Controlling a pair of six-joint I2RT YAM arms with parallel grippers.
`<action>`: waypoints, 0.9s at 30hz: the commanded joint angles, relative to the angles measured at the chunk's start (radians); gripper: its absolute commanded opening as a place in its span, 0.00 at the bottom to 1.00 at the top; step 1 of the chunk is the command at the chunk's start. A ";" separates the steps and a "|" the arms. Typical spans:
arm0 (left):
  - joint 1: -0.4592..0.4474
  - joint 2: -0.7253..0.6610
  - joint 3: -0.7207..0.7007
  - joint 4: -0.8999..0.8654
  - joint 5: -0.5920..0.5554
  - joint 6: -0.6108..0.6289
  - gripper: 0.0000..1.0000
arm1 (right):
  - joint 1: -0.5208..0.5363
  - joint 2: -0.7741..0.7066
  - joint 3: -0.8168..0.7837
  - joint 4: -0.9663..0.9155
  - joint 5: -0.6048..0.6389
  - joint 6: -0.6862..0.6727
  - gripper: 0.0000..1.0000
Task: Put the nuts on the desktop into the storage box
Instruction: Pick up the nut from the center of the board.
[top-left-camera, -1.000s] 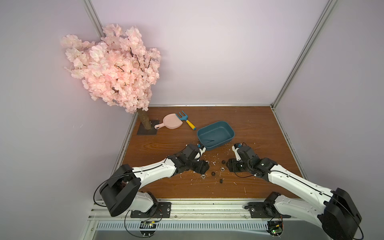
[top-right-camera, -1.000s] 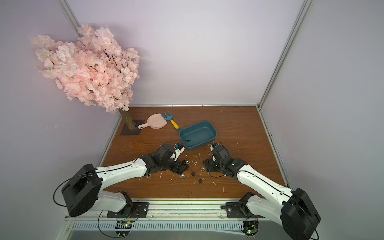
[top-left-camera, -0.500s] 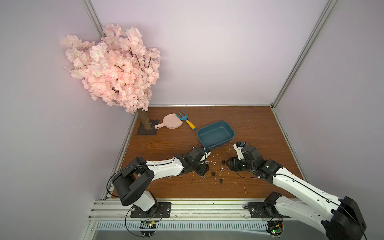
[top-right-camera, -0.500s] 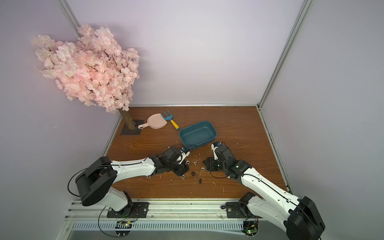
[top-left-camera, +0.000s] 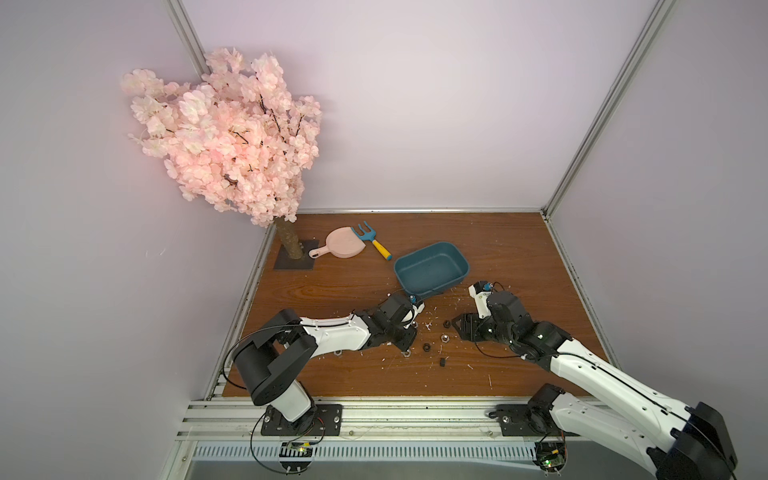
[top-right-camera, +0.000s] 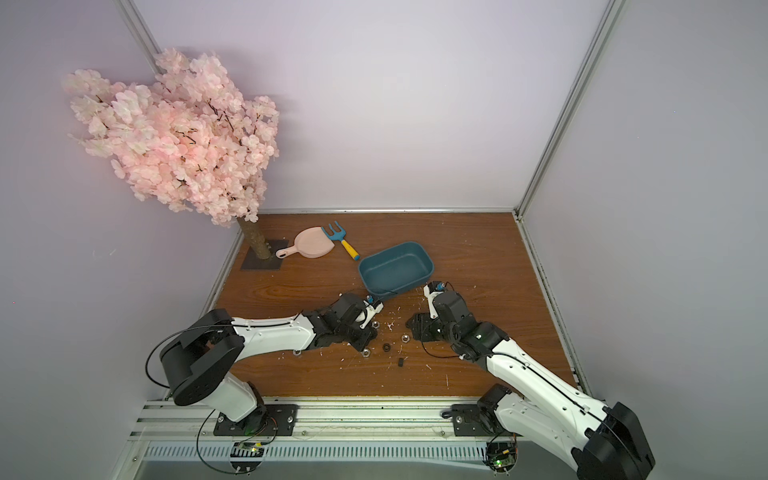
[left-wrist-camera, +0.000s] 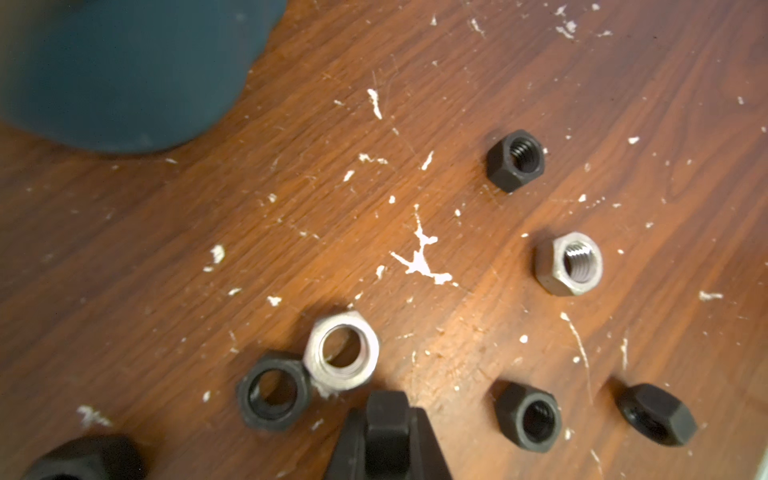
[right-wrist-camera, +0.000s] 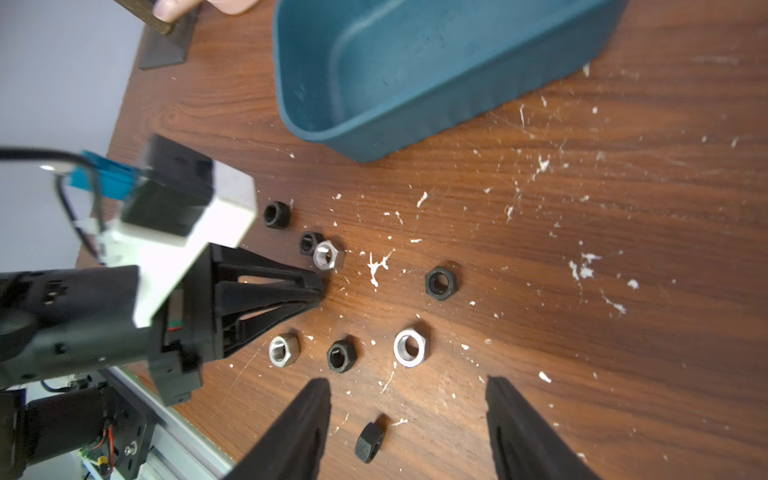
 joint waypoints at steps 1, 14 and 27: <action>-0.010 -0.047 0.030 -0.012 0.043 -0.029 0.11 | -0.003 -0.053 -0.005 0.090 0.000 -0.067 0.67; 0.159 -0.211 0.076 -0.046 0.473 -0.294 0.04 | 0.217 -0.117 0.014 0.196 -0.042 -0.568 0.69; 0.156 -0.163 0.089 -0.001 0.778 -0.324 0.07 | 0.311 -0.034 -0.011 0.208 0.056 -0.950 0.82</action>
